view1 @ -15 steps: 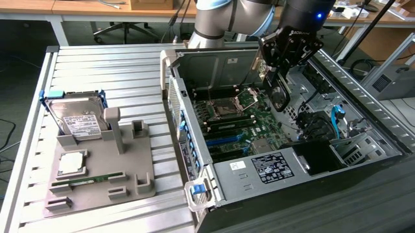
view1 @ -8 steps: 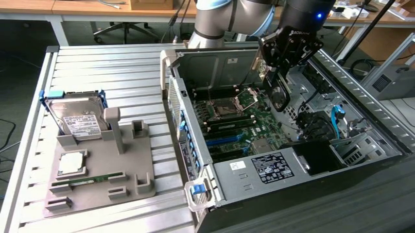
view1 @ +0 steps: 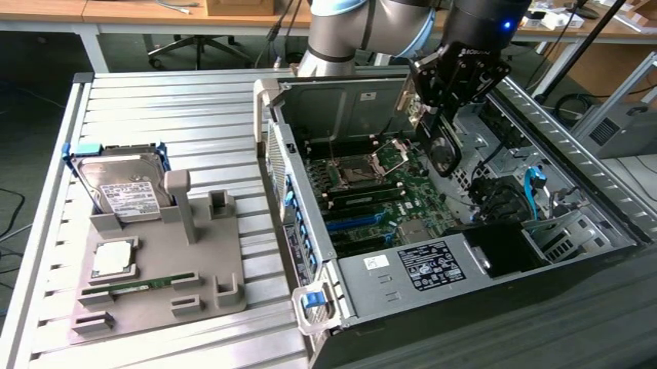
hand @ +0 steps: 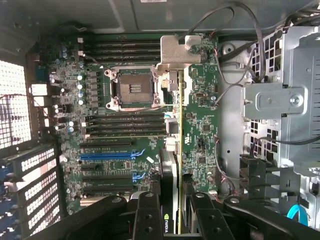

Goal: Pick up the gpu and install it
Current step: 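Insert the gpu into the slot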

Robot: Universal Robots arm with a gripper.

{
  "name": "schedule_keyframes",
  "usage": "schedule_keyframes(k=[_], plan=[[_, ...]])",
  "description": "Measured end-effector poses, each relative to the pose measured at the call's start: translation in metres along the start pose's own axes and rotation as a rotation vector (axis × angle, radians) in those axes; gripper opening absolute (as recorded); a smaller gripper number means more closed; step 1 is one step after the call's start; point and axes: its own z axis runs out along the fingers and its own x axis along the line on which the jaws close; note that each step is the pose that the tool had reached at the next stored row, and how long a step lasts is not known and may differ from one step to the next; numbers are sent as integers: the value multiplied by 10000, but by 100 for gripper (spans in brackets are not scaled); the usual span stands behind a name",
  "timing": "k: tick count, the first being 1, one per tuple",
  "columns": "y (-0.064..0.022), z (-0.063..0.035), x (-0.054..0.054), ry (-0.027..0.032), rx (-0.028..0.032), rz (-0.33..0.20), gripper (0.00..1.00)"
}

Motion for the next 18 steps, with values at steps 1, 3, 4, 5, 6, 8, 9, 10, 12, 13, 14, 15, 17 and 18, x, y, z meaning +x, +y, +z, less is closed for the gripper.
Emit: schedule_keyframes(k=[1,3,4,5,6,8,9,10,12,13,14,15,17,18], plan=[[0,0,0,-3,-3,-92,27],[0,0,0,-10,-7,-269,27],[0,0,0,-14,-10,-345,27],[0,0,0,-18,-13,-450,27],[0,0,0,-22,-15,-556,27],[0,0,0,-30,-22,-755,27],[0,0,0,-34,-24,-838,27],[0,0,0,-38,-28,-949,27],[0,0,0,-46,-33,-1134,27],[0,0,0,-48,-35,-1189,27],[0,0,0,-50,-35,-1237,27],[0,0,0,-53,-39,-1315,27],[0,0,-1,-60,-42,-1463,27],[0,0,-1,-63,-45,-1558,27]])
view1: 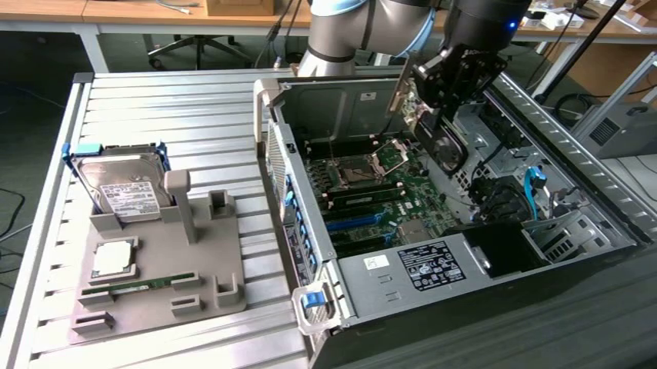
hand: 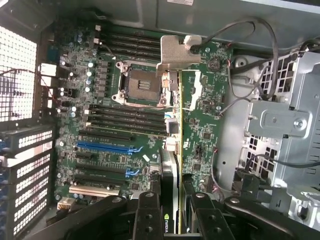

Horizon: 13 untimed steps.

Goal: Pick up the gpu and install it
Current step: 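Insert the gpu into the slot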

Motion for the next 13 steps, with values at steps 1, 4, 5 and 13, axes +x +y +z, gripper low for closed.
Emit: schedule_keyframes(k=[1,4,5,13], plan=[[0,0,0,-2,-2,-48,27],[0,0,-1,-7,-5,-181,27],[0,0,-1,-11,-8,-263,27],[0,0,-2,-30,-21,-743,27]])
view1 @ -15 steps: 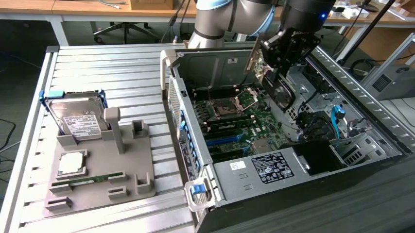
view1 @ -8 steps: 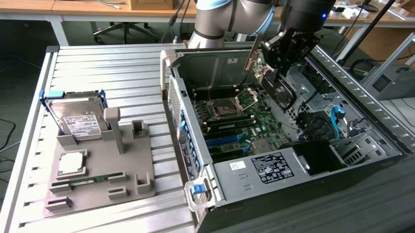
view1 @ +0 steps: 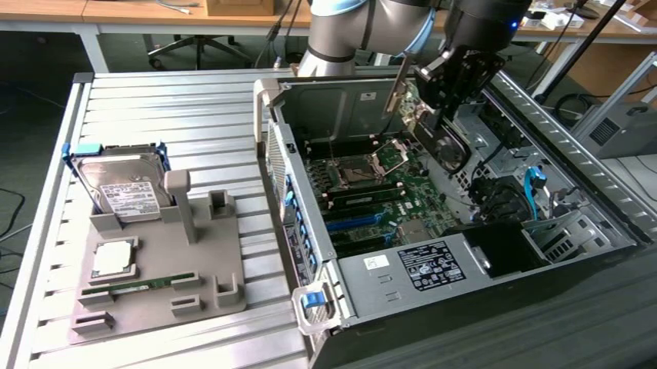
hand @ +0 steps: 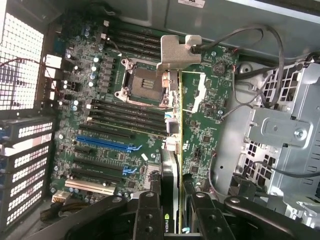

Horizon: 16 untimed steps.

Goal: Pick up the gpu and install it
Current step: 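Insert the gpu into the slot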

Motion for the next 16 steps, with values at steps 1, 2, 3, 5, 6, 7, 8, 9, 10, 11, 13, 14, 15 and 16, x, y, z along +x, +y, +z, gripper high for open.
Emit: schedule_keyframes(k=[1,2,3,5,6,7,8,9,10,11,13,14,15,16], plan=[[0,0,0,-2,-2,-37,27],[0,0,-1,-5,-4,-117,27],[0,0,-1,-7,-5,-161,27],[0,1,-1,-13,-9,-310,27],[0,1,-2,-16,-12,-381,27],[0,1,-2,-19,-14,-450,27],[-1,1,-2,-21,-15,-518,27],[0,1,-3,-23,-17,-559,27],[0,1,-3,-25,-18,-608,27],[-1,1,-3,-27,-20,-656,27],[-1,1,-3,-31,-22,-760,27],[-1,1,-4,-34,-24,-823,27],[-1,1,-4,-35,-25,-869,27],[-1,1,-4,-38,-27,-928,27]])
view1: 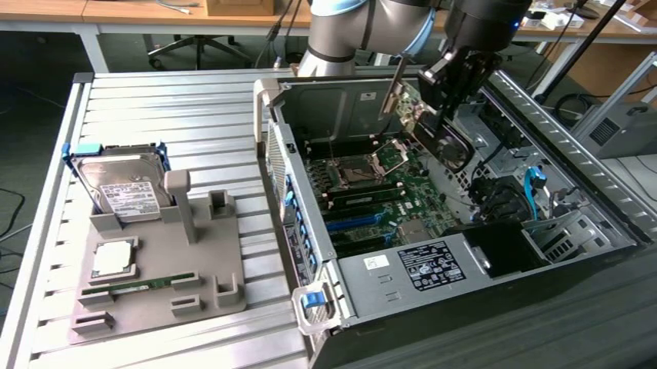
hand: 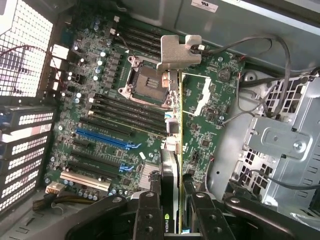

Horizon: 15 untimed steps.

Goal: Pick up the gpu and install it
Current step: 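Insert the gpu into the slot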

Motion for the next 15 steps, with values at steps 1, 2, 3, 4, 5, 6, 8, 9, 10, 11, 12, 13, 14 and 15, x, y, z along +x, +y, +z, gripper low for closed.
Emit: schedule_keyframes(k=[1,2,3,4,5,6,8,9,10,11,12,13,14,15], plan=[[0,0,0,-2,-2,-50,27],[0,0,0,-4,-3,-88,27],[0,1,-1,-7,-5,-161,27],[0,0,-1,-8,-6,-205,27],[0,1,-1,-11,-8,-255,27],[0,1,-1,-13,-9,-313,27],[0,1,-1,-17,-12,-402,27],[-1,1,-1,-18,-13,-444,27],[-1,1,-2,-20,-15,-506,27],[0,1,-2,-22,-16,-548,27],[-1,1,-2,-24,-17,-596,27],[-1,1,-2,-26,-19,-637,27],[-1,1,-2,-28,-20,-684,27],[-1,1,-3,-29,-21,-724,27]])
